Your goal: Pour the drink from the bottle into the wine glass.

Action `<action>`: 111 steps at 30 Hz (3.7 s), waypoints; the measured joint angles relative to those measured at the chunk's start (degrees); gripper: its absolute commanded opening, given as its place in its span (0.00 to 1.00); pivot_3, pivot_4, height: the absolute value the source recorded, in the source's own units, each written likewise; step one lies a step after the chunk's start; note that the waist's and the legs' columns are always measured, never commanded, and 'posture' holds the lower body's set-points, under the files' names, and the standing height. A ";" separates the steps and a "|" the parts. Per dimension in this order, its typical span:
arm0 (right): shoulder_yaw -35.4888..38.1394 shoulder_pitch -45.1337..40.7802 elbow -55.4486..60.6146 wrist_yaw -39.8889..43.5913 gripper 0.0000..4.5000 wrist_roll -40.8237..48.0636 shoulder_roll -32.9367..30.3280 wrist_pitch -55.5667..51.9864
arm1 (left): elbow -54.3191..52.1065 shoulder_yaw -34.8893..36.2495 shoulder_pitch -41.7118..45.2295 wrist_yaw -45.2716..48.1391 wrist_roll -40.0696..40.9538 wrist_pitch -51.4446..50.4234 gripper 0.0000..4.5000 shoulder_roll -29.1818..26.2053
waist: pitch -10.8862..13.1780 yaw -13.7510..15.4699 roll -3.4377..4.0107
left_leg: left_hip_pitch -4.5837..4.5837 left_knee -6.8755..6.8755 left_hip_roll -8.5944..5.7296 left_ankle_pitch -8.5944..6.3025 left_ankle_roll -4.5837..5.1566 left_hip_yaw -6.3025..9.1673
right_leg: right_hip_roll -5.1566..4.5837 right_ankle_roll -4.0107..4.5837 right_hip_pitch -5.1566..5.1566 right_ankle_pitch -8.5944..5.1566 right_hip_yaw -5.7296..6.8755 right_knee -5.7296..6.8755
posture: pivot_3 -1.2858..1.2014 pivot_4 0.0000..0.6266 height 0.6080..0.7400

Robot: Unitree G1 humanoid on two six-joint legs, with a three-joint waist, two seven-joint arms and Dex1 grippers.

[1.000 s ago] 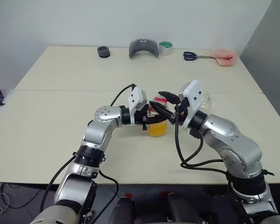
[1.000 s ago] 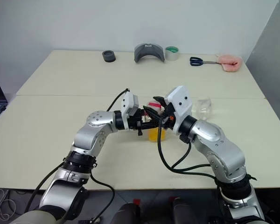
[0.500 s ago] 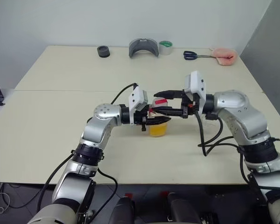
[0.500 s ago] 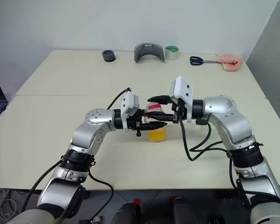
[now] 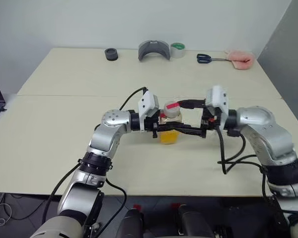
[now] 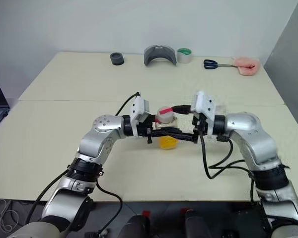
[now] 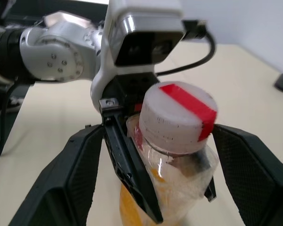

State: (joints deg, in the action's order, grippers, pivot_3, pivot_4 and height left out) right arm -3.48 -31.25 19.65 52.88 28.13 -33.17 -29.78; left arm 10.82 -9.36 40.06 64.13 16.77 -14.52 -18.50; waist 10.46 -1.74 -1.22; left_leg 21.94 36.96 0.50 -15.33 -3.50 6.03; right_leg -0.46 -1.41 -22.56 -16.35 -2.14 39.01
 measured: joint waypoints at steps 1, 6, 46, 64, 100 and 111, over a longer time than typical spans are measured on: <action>1.07 1.19 2.82 -2.27 0.86 0.65 0.59 -1.40 | 0.01 0.06 0.00 -0.24 0.00 0.01 0.39 0.00 | 0.00 -0.09 0.00 | -0.01 0.00 0.00 0.00 0.00 -0.02 | 0.01 0.00 0.00 0.00 -0.01 0.01 | 0.52 0.24 1.00; 3.16 6.85 14.44 -18.06 0.86 -0.13 5.86 -8.21 | 0.13 0.06 0.00 -1.57 -0.20 0.55 0.39 0.74 | 0.00 -0.18 0.00 | -0.04 -0.01 0.02 0.00 0.00 -0.03 | 0.08 -0.01 -0.01 0.00 -0.03 0.04 | 0.52 0.24 1.00; -7.04 6.59 14.29 -36.42 0.42 -12.41 19.44 -8.82 | 3.25 0.01 1.11 -2.20 -1.42 2.45 0.39 1.96 | 0.00 -0.17 0.01 | -0.01 -0.01 0.00 0.00 0.00 -0.05 | 0.10 -0.01 -0.06 0.01 -0.04 0.04 | 0.52 0.24 1.00; -5.66 -13.03 -13.46 8.82 0.41 -2.26 1.33 0.98 | 2.15 -0.96 1.26 1.08 -1.15 1.43 0.39 1.18 | 0.02 -0.75 0.05 | -0.07 -0.01 0.06 -0.01 0.03 -0.07 | 0.19 -0.01 -0.02 0.02 -0.02 0.03 | 0.52 0.24 1.00; -5.86 5.65 18.78 -40.49 1.00 -11.38 18.66 -15.43 | 8.39 -0.23 6.01 1.52 -1.14 2.73 0.39 3.17 | 0.03 -0.16 0.07 | 0.06 0.01 -0.02 0.01 0.00 -0.10 | 0.09 -0.04 -0.15 0.03 -0.08 0.07 | 0.52 0.24 1.00; -5.12 5.65 17.36 -40.27 0.41 -11.53 19.81 -14.33 | 8.23 -0.22 5.99 1.35 -1.22 2.76 0.39 3.00 | 0.03 -0.22 0.08 | 0.05 0.01 -0.01 0.00 0.01 -0.10 | 0.11 -0.03 -0.15 0.03 -0.08 0.08 | 0.52 0.24 1.00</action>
State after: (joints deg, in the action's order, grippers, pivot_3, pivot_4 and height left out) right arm -8.60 -25.60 37.01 12.60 16.60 -13.36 -44.10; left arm 19.05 -9.57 46.04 65.48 15.55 -11.76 -15.51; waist 10.49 -1.95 -1.14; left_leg 22.00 36.97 0.50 -15.33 -3.49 5.94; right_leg -0.35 -1.45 -22.71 -16.32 -2.22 39.09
